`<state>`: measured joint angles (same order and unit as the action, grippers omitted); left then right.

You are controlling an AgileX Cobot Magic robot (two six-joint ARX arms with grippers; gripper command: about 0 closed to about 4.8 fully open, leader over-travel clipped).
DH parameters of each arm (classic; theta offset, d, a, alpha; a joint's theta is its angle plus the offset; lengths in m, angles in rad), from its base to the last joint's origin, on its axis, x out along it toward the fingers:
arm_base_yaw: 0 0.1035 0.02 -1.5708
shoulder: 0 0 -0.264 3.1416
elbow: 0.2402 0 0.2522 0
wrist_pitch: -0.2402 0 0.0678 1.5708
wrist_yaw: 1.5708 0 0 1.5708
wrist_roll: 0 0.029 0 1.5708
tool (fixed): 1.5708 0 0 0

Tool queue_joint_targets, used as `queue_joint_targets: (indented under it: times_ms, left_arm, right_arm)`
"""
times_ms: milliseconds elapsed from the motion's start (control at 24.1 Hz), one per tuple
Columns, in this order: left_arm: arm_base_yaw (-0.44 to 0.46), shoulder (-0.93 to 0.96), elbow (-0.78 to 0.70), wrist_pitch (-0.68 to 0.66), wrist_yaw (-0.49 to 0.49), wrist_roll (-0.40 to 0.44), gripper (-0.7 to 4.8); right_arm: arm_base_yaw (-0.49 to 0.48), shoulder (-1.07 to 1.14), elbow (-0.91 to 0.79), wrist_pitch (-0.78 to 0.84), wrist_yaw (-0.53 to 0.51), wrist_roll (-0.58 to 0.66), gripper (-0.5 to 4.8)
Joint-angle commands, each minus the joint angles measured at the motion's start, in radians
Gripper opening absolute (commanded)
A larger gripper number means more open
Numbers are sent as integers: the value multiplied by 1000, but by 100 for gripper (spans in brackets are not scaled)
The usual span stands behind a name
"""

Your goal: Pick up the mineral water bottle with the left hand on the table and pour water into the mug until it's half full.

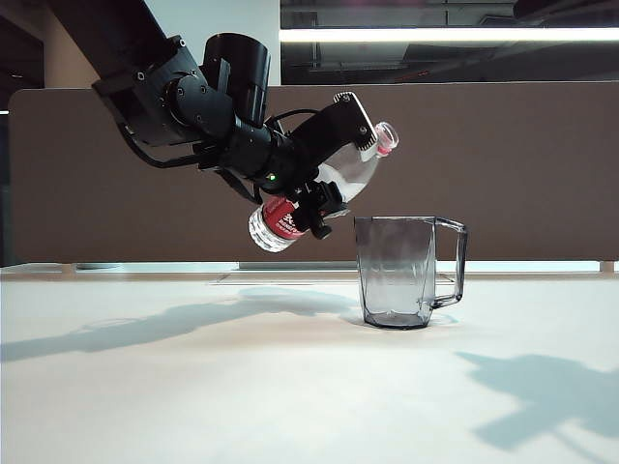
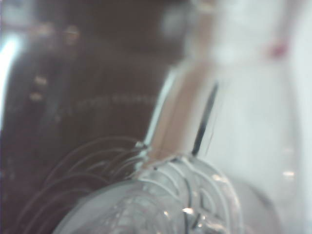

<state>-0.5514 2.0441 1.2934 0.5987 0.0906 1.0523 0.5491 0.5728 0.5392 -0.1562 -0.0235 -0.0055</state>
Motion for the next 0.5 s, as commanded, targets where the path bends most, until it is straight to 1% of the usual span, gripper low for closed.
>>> queue_joint_targets:
  times_ms: [41,166,207,249,498]
  left_arm:
    - [-2,-11,10,60,3,42,241]
    - [-2,-11,10,61,3,86,241]
    - [-2,-11,10,60,3,123,241]
    - [-2,-11,10,60,3,143,241]
    - [-2,-11,10,60,3,207,241]
  right_arm:
    - [-1,-3,6,18,2,-3,-2]
    - [-1,-3,6,18,2,-3,-2]
    - [-1,-3,6,18,2,-3,-2]
    - [-1,-3,6,18,2,-3,-2]
    - [-1,-3,6,18,2,-3,-2]
